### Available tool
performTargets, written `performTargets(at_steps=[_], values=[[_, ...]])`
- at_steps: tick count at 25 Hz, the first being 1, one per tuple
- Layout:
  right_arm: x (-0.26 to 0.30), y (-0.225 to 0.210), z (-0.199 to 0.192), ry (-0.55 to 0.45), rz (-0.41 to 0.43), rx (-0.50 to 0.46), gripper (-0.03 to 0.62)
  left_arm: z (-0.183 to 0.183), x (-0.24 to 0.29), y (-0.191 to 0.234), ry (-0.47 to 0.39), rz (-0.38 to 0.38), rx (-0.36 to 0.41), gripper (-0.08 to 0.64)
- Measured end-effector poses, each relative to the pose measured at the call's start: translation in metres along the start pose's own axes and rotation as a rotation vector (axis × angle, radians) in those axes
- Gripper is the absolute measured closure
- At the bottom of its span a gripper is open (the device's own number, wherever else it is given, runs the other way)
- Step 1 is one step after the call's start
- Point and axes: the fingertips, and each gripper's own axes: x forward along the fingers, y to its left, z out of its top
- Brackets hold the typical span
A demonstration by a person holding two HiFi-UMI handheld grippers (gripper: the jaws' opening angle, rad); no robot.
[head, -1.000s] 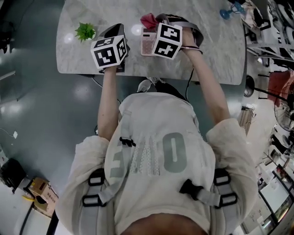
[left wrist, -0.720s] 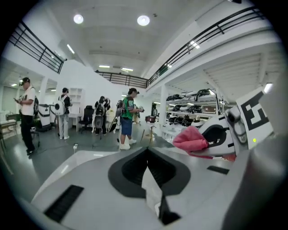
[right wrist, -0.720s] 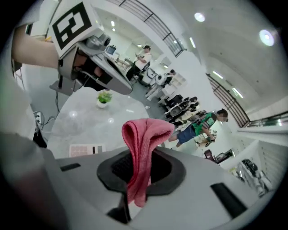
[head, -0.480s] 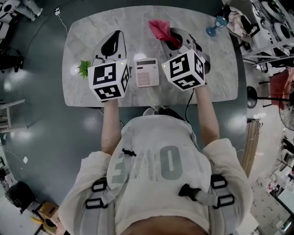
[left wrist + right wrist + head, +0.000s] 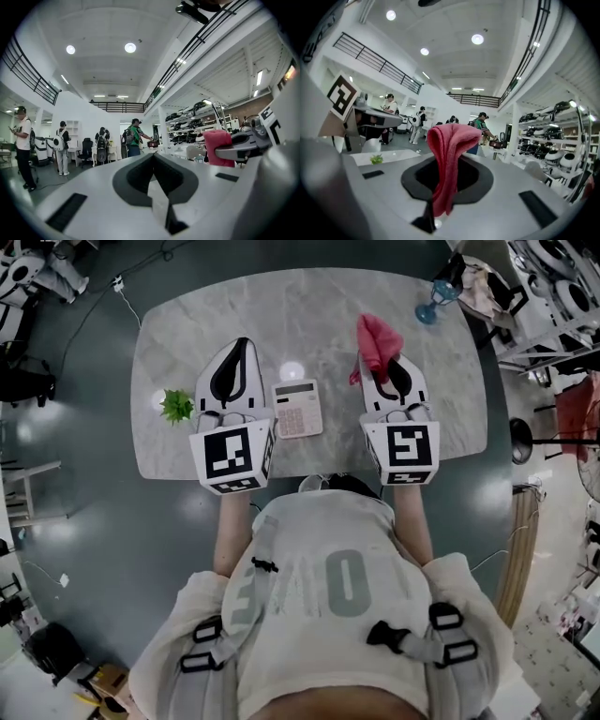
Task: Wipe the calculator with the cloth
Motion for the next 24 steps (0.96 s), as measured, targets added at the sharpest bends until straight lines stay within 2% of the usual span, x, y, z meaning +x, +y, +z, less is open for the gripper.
performTargets(at_steps=[4,24], values=[[0.000,-0.010,-0.011,-0.008,0.012,0.105,0.537,-0.012,0.008,-0.011,0.029,-0.018,0.004,0.540],[0.004,-0.024,-0.014,-0.007,0.024,0.071,0.538,0.001,0.021,-0.018,-0.004,-0.011,0.011,0.540]])
